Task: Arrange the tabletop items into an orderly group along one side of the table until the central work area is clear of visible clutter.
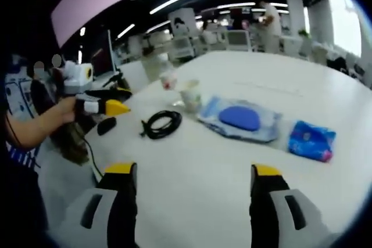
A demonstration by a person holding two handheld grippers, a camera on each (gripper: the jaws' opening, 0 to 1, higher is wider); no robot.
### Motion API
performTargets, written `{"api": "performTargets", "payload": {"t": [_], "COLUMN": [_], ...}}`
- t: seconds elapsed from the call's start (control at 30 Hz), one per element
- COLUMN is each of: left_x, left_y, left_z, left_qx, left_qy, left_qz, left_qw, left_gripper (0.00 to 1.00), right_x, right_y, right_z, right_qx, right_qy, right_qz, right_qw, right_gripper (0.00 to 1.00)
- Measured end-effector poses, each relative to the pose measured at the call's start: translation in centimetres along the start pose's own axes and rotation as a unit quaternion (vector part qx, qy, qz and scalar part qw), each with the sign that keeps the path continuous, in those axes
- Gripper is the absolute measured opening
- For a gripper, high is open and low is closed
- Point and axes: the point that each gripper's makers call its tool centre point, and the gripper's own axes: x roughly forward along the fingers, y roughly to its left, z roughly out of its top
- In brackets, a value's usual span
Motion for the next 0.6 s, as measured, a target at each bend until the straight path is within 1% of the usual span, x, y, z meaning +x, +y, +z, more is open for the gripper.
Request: {"api": "performTargets", "payload": {"t": [0.13, 0.2, 0.27, 0.43, 0.5, 0.6], "left_x": [-0.1, 0.1, 0.1, 0.7, 0.9, 1.2], "left_y": [0.9, 1.3, 1.6, 2.5, 2.9, 3.2], "left_z": [-0.6, -0.9, -1.1, -1.7, -1.9, -2.4], "left_qx": [-0.01, -0.008, -0.008, -0.013, -0.021, -0.027], "left_qy": [0.002, 0.009, 0.008, 0.011, 0.011, 0.014], "left_qz": [0.006, 0.01, 0.014, 0.018, 0.019, 0.022], "left_qw": [0.9999, 0.9999, 0.9998, 0.9997, 0.9995, 0.9993], "left_gripper": [0.79, 0.77, 0.74, 0.7, 0.68, 0.65], "right_x": [0.8, 1.2, 1.7, 2.8, 3.2, 4.1], "right_y": [0.8, 1.1, 1.4, 2.0, 2.1, 2.5], "right_z": [0.4, 0.6, 0.6, 0.7, 0.7, 0.4], "right_qx": [-0.002, 0.0, 0.001, 0.003, 0.003, 0.002], "right_qy": [-0.011, -0.014, -0.015, -0.014, -0.016, -0.011], "right_qz": [0.005, 0.008, 0.01, 0.014, 0.016, 0.021], "right_qw": [0.9999, 0.9999, 0.9998, 0.9998, 0.9997, 0.9997], "right_gripper": [0.7, 0.68, 0.67, 0.64, 0.62, 0.6]}}
